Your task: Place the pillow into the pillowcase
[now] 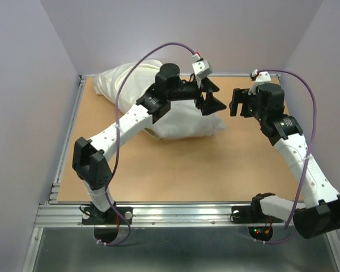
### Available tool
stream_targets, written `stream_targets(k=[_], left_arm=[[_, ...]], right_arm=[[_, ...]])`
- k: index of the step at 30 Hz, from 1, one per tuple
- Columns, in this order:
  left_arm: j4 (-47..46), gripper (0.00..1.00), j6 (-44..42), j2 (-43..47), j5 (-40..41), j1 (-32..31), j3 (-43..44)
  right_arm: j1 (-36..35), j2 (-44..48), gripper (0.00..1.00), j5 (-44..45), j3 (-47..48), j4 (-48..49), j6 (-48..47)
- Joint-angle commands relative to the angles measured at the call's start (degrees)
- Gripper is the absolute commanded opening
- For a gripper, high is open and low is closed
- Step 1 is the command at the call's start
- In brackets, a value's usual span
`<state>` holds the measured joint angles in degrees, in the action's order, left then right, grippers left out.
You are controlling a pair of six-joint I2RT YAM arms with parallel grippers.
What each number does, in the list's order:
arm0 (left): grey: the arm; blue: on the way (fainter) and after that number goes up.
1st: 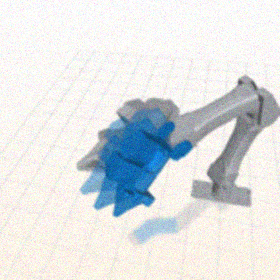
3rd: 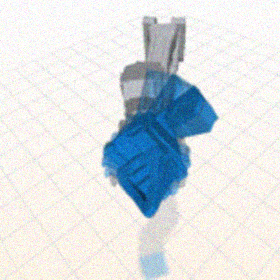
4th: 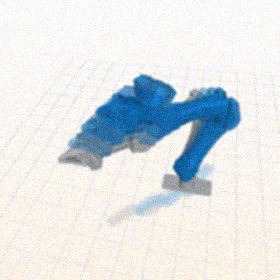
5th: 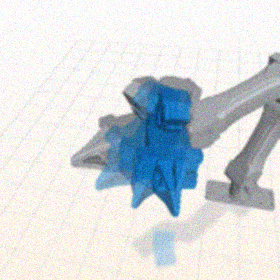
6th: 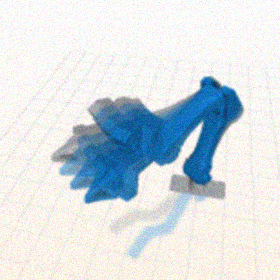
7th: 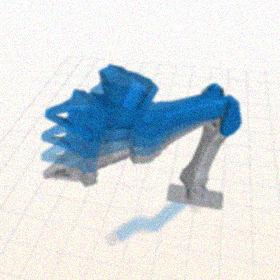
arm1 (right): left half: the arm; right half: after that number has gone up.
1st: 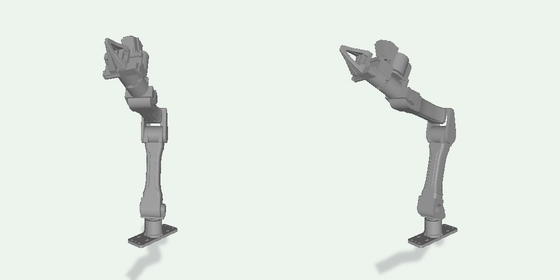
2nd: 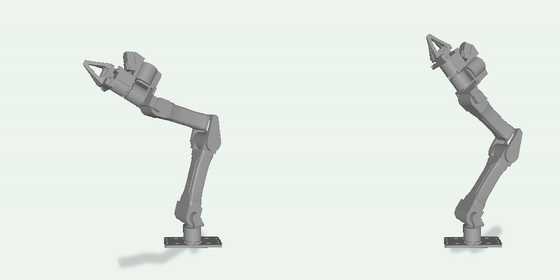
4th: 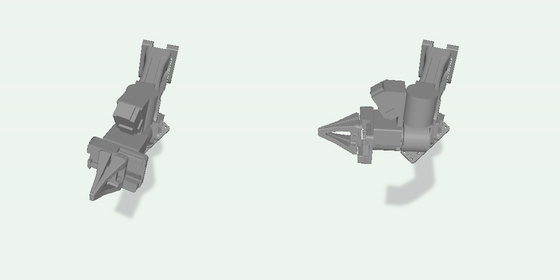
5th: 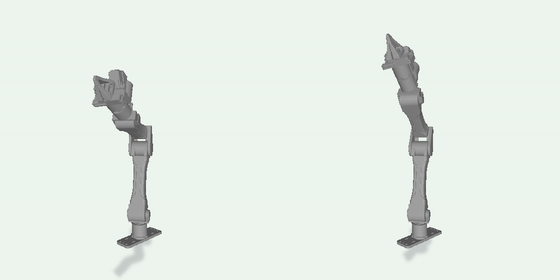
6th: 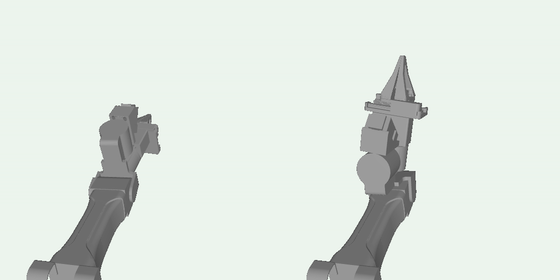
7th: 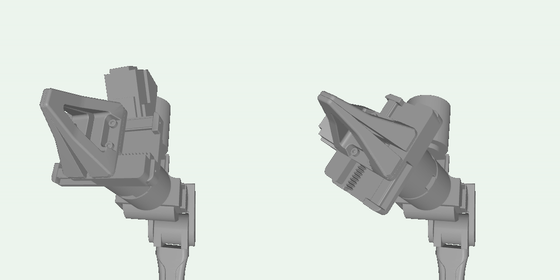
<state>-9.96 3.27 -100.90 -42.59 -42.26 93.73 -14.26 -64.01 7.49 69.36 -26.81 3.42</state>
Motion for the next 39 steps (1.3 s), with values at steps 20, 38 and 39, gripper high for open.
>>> stream_targets(k=[20,38,39], left_arm=[[44.1,0.84,-42.2,-2.3,37.9,8.6,19.8],[48.2,0.40,-54.1,-17.0,44.1,9.4,24.0],[48.5,0.36,-54.1,-17.2,44.0,9.4,24.2]], right_arm=[[13.4,-22.2,1.00,-60.2,-8.0,-2.2,28.2],[6.4,-32.3,0.95,-60.4,-13.6,1.9,19.6],[6.0,-32.9,0.93,-60.6,-13.2,2.5,19.7]])
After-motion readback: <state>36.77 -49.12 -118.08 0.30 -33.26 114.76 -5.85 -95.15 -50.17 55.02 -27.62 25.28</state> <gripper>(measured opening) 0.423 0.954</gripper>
